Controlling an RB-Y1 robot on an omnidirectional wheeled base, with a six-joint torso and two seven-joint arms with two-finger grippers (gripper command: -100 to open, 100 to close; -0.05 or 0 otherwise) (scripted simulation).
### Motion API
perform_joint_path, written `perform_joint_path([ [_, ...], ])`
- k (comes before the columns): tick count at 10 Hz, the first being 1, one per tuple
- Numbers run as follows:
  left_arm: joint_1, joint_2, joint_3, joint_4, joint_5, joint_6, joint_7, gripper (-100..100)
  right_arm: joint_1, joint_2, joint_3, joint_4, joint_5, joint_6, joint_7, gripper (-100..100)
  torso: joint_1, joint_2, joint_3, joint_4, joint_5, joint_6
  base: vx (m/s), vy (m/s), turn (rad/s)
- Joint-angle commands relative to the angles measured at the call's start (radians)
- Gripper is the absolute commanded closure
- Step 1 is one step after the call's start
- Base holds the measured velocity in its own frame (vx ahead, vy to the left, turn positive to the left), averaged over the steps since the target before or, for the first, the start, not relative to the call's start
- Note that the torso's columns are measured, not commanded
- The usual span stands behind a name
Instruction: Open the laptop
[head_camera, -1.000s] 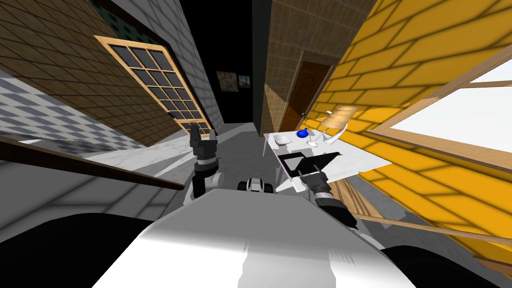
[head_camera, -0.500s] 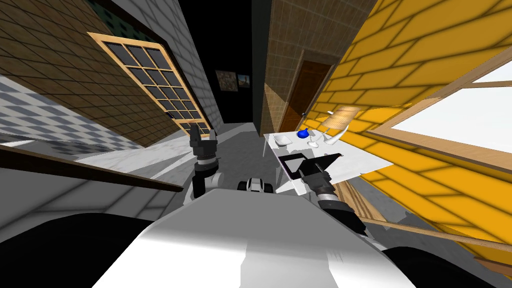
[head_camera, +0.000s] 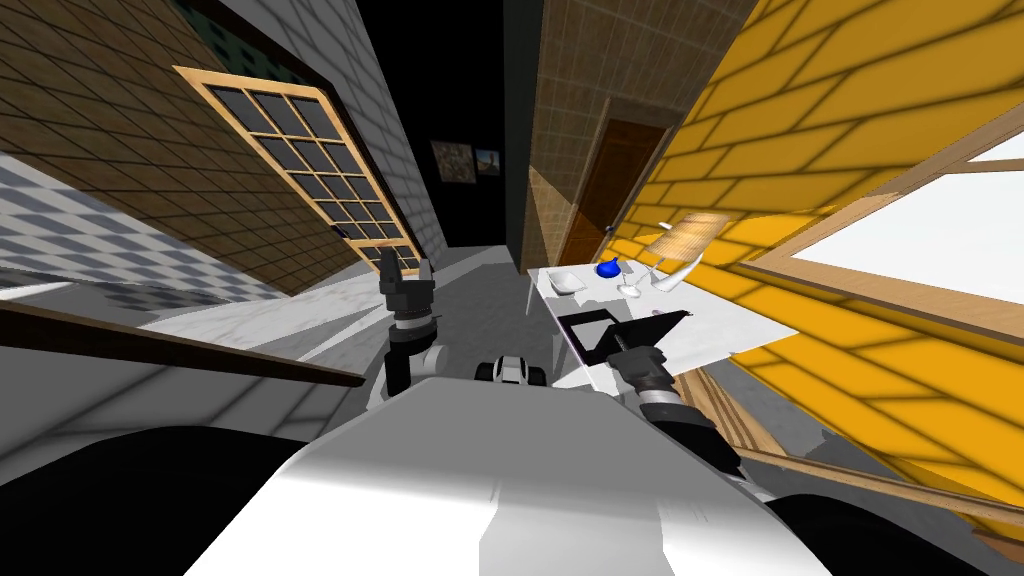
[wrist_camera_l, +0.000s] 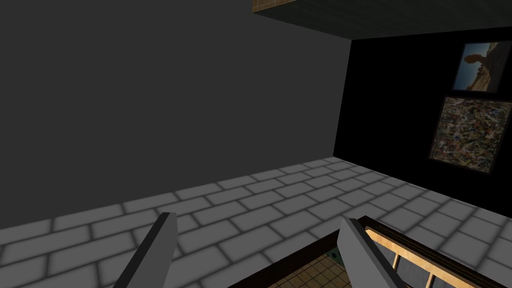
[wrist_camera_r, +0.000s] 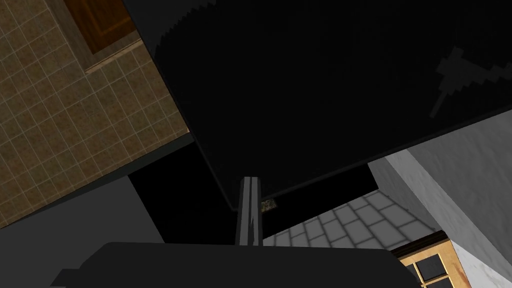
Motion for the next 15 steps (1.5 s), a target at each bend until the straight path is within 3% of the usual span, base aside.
perform_joint_path([
  [1, 0.0, 0.0, 0.0, 0.0, 0.0, 0.0, 0.0, 0, 0.061, -0.008, -0.067, -0.005, -0.017, -0.029, -0.03, 100, 0.0, -0.001, -0.001, 0.0, 0.0, 0.0, 0.082, 0.05, 0.01],
  [3, 0.0, 0.0, 0.0, 0.0, 0.0, 0.0, 0.0, 0, 0.106, -0.029, -0.105, -0.009, -0.031, -0.035, -0.049, 100, 0.0, -0.004, -0.003, -0.001, 0.0, 0.0, 0.104, 0.07, 0.01],
  [5, 0.0, 0.0, 0.0, 0.0, 0.0, 0.0, 0.0, 0, 0.174, -0.072, -0.173, -0.017, -0.06, -0.046, -0.086, 100, -0.004, -0.002, -0.001, -0.001, -0.001, -0.001, 0.098, 0.049, 0.011],
  [6, 0.0, 0.0, 0.0, 0.0, 0.0, 0.0, 0.0, 0, 0.188, -0.072, -0.182, -0.017, -0.06, -0.046, -0.086, 100, -0.004, -0.003, -0.002, -0.001, -0.001, -0.001, 0.088, 0.047, 0.002],
  [8, 0.0, 0.0, 0.0, 0.0, 0.0, 0.0, 0.0, 0, 0.255, -0.115, -0.254, -0.025, -0.088, -0.057, -0.123, 100, -0.003, -0.003, -0.002, -0.001, -0.001, -0.001, 0.104, 0.063, 0.019],
  [9, 0.0, 0.0, 0.0, 0.0, 0.0, 0.0, 0.0, 0, 0.271, -0.115, -0.259, -0.025, -0.088, -0.057, -0.123, 100, -0.002, -0.004, -0.003, -0.001, 0.0, -0.001, 0.087, 0.053, -0.006],
  [11, 0.0, 0.0, 0.0, 0.0, 0.0, 0.0, 0.0, 0, 0.342, -0.158, -0.33, -0.033, -0.117, -0.068, -0.161, 100, -0.002, -0.001, -0.001, -0.001, -0.001, -0.001, 0.089, 0.058, 0.021],
  [12, 0.0, 0.0, 0.0, 0.0, 0.0, 0.0, 0.0, 0, 0.353, -0.158, -0.336, -0.033, -0.117, -0.068, -0.161, 100, -0.002, -0.002, -0.001, -0.001, -0.001, 0.0, 0.086, 0.046, 0.001],
  [13, 0.0, 0.0, 0.0, 0.0, 0.0, 0.0, 0.0, 0, 0.393, -0.18, -0.374, -0.037, -0.132, -0.073, -0.179, 100, -0.003, -0.001, -0.001, -0.001, -0.001, 0.0, 0.084, 0.036, 0.011],
  [14, 0.0, 0.0, 0.0, 0.0, 0.0, 0.0, 0.0, 0, 0.372, -0.174, -0.354, -0.034, -0.125, -0.065, -0.17, 100, -0.003, -0.001, -0.001, 0.0, -0.001, 0.0, 0.043, 0.016, 0.002],
  [15, 0.0, 0.0, 0.0, 0.0, 0.0, 0.0, 0.0, 0, 0.374, -0.175, -0.359, 0.002, -0.13, -0.067, -0.176, -100, -0.004, 0.001, 0.001, 0.0, -0.001, 0.0, 0.01, 0.005, 0.002],
])
